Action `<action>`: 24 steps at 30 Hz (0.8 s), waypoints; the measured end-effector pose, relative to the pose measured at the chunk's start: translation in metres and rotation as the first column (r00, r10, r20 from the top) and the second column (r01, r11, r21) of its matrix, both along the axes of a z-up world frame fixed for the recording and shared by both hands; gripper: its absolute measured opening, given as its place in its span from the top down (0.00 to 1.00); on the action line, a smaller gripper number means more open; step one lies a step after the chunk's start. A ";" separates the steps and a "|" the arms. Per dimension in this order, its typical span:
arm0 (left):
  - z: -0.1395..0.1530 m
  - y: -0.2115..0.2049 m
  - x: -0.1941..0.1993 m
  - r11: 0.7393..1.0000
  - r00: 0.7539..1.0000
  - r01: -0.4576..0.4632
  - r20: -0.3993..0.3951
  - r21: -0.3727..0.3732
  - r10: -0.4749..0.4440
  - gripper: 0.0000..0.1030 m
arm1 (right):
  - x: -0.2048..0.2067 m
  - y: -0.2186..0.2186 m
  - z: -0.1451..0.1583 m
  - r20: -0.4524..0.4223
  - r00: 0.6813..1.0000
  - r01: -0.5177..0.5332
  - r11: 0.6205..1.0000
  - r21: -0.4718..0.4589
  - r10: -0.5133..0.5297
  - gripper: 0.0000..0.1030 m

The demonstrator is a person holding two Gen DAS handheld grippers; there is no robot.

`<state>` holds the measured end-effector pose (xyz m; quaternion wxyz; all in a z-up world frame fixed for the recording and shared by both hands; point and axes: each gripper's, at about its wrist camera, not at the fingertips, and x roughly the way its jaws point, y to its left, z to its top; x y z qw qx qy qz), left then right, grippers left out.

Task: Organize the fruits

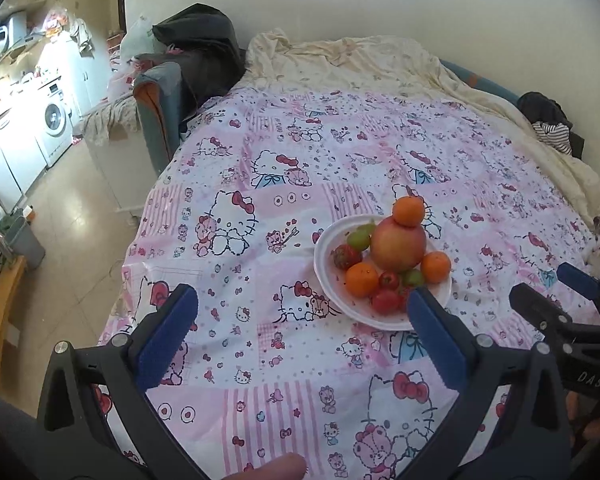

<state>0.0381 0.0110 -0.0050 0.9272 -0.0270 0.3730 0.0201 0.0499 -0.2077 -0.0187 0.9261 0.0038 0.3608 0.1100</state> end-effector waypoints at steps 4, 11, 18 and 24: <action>-0.002 -0.004 -0.001 1.000 1.000 0.004 0.000 0.005 -0.004 0.00 | 0.001 0.004 -0.003 -0.006 1.000 -0.005 1.000 -0.013 0.005 0.00; -0.001 -0.006 -0.002 1.000 1.000 0.006 0.004 0.002 -0.006 0.00 | 0.001 0.001 -0.001 -0.002 1.000 0.007 1.000 0.000 -0.007 0.00; -0.001 -0.006 -0.001 1.000 1.000 0.005 0.005 0.007 -0.005 0.00 | 0.001 0.000 -0.001 -0.005 1.000 0.009 1.000 0.000 -0.009 0.00; 0.000 -0.004 -0.002 1.000 1.000 0.005 0.002 0.001 -0.005 0.00 | 0.002 0.000 -0.001 -0.002 1.000 0.008 1.000 0.001 -0.008 0.00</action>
